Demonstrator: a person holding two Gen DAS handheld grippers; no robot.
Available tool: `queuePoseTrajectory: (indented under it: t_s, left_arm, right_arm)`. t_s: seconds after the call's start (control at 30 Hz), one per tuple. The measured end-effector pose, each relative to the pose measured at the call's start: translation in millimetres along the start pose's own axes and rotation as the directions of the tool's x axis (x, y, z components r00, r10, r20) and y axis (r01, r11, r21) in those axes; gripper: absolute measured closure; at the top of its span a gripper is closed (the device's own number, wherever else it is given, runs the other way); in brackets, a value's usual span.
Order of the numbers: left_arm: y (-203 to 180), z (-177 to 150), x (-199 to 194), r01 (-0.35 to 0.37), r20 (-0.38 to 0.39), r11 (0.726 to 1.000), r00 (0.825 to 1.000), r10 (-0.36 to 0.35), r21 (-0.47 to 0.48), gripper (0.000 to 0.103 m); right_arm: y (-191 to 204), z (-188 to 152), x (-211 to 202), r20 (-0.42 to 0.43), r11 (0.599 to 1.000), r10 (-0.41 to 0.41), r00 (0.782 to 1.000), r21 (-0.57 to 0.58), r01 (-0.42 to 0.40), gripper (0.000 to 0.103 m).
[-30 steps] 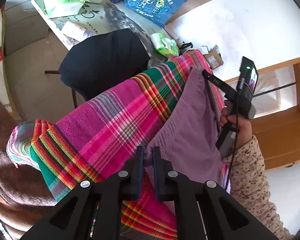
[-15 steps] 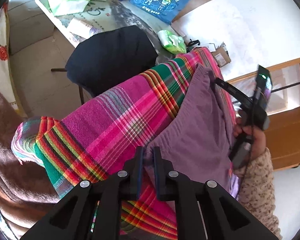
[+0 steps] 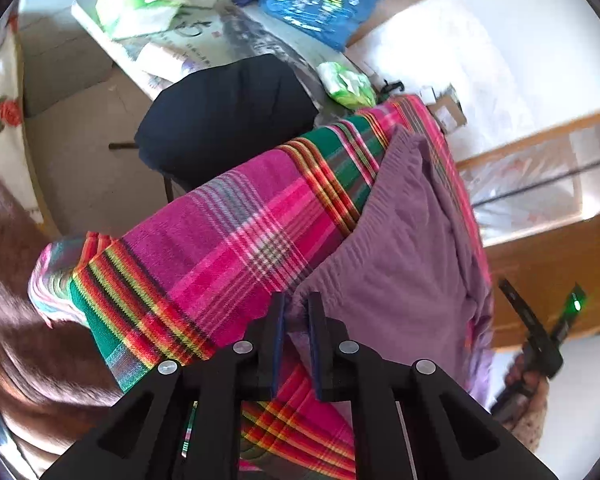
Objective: Fold clothes
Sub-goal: 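Lift the garment with the right gripper while the left gripper opens and releases the waistband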
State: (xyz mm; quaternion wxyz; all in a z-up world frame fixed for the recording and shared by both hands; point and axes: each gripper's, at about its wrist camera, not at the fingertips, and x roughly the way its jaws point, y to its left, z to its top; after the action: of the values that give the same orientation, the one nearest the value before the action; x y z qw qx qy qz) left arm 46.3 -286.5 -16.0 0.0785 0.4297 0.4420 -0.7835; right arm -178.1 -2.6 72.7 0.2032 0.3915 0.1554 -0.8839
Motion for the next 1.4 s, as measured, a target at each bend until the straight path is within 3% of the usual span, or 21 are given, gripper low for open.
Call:
queuePoseTrajectory:
  t_s: [0.1,0.2,0.3,0.53,0.6,0.77,0.83,0.93,1.07,1.2,1.33,1.4]
  left_arm:
    - [-0.7,0.6,2.3,0.009,-0.024,1.0,1.0,-0.009,-0.005,0.086]
    - [1.2,-0.1,-0.4,0.011,-0.021,1.0,1.0,-0.012,-0.024,0.086]
    - [-1.5,-4.3,-8.0,-0.007,0.003,1.0,1.0,0.007,-0.009,0.081]
    - [-23.7,-18.2,-34.8,-0.017,0.075,0.998,0.997,0.013,0.057,0.077]
    - [-35.1,-23.9,-37.5,0.002,0.077,0.996,0.997,-0.009,0.092,0.077]
    - [-74.3,-40.7,-20.6,0.048,0.017,0.979,0.998,-0.053,0.199,0.056]
    - [-93.8,-48.7,-6.1,0.06,-0.037,0.968,0.998,-0.052,0.243,0.056]
    - [-127.7,-62.4,16.2,0.091,-0.117,0.944,0.992,-0.057,0.317,0.056]
    - [-178.9,-93.8,43.3,0.131,-0.208,0.873,0.978,-0.035,0.469,0.054]
    - [-208.3,-121.2,65.1,0.17,-0.288,0.821,0.958,-0.008,0.545,0.054]
    - [-226.6,-146.4,82.3,0.206,-0.348,0.782,0.937,0.014,0.588,0.054]
    - [-235.7,-159.0,91.0,0.225,-0.377,0.762,0.926,0.027,0.607,0.054]
  right_arm:
    - [-76.0,-38.0,-25.5,-0.021,0.986,-0.101,0.995,0.134,0.103,0.073]
    - [-146.7,-80.2,-46.0,-0.082,0.938,-0.233,0.969,0.243,0.246,0.073]
    - [-196.7,-117.2,-64.0,-0.126,0.891,-0.283,0.951,0.331,0.309,0.072]
    - [-224.5,-148.8,-68.8,-0.111,0.897,-0.204,0.973,0.376,0.231,0.068]
    - [-225.7,-152.0,-64.6,-0.121,0.899,-0.228,0.966,0.356,0.257,0.068]
    - [-230.4,-154.1,-52.9,-0.125,0.916,-0.181,0.975,0.34,0.213,0.066]
    - [-225.5,-153.0,-50.2,-0.107,0.929,-0.156,0.982,0.321,0.183,0.066]
    - [-217.3,-144.4,-45.8,-0.077,0.947,-0.145,0.986,0.278,0.161,0.066]
    - [-208.9,-137.0,-41.9,-0.065,0.963,-0.118,0.991,0.237,0.13,0.066]
    - [-206.1,-133.4,-36.5,-0.071,0.97,-0.103,0.992,0.213,0.116,0.07]
    - [-207.1,-133.8,-35.3,-0.068,0.97,-0.102,0.992,0.216,0.115,0.096]
    - [-209.5,-135.9,-36.0,-0.063,0.967,-0.107,0.992,0.225,0.118,0.099]
